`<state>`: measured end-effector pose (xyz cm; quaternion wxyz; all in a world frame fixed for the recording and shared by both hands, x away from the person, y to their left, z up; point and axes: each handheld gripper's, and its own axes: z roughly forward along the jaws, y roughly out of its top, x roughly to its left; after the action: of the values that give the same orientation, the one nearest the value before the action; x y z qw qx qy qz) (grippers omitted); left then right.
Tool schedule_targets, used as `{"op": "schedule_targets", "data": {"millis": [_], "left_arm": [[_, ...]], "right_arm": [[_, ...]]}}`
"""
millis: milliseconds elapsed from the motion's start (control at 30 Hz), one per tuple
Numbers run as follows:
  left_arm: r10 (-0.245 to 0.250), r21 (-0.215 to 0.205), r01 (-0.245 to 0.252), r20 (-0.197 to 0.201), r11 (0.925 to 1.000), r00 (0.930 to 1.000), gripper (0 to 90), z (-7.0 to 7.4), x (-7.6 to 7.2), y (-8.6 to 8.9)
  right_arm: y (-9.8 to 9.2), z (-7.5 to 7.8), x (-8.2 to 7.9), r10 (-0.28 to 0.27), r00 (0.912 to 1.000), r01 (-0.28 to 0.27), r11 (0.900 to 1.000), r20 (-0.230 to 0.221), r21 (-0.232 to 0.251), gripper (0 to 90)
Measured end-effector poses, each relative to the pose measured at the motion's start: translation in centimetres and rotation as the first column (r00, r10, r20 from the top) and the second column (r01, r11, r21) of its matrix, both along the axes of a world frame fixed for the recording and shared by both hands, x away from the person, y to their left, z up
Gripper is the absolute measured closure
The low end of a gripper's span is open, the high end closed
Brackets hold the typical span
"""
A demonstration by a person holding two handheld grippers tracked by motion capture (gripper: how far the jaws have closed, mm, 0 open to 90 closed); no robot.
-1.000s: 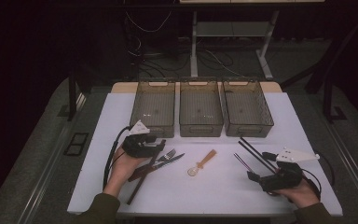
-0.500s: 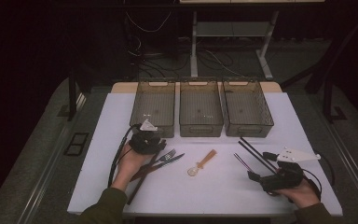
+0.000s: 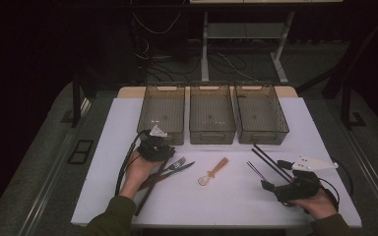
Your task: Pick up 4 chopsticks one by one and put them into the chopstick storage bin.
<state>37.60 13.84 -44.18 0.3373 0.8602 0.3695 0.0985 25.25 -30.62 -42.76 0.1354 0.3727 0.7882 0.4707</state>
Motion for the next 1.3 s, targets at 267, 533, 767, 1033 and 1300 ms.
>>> {"op": "schedule_targets", "data": {"millis": [267,533,767,1033,1300], "left_arm": [[-0.022,0.018,0.022,0.010,0.9996,0.9997,69.3,0.0,0.0,-0.2],[-0.050,0.022,0.050,0.014,0.9985,0.9986,71.0,0.1,-0.2,-0.6],[-0.078,0.016,0.078,0.026,0.9968,0.9966,72.1,0.1,-0.2,-0.9],[-0.106,0.003,0.106,0.042,0.9943,0.9935,82.0,0.5,-0.4,-0.9],[-0.135,0.003,0.135,0.044,0.9909,0.9899,82.3,0.4,-0.4,-1.3]], "right_arm": [[0.1,0.0,0.0,0.004,1.0000,-0.004,1.000,-0.001,-0.002,1.8],[0.0,0.0,0.0,0.001,1.0000,-0.001,1.000,0.000,0.000,1.8],[0.1,0.0,0.0,0.002,1.0000,-0.002,1.000,-0.001,0.001,1.8],[0.0,0.0,0.0,0.000,1.0000,0.000,1.000,-0.002,0.002,1.8],[0.1,0.1,0.0,0.002,1.0000,-0.002,1.000,0.002,-0.001,1.8]]}}
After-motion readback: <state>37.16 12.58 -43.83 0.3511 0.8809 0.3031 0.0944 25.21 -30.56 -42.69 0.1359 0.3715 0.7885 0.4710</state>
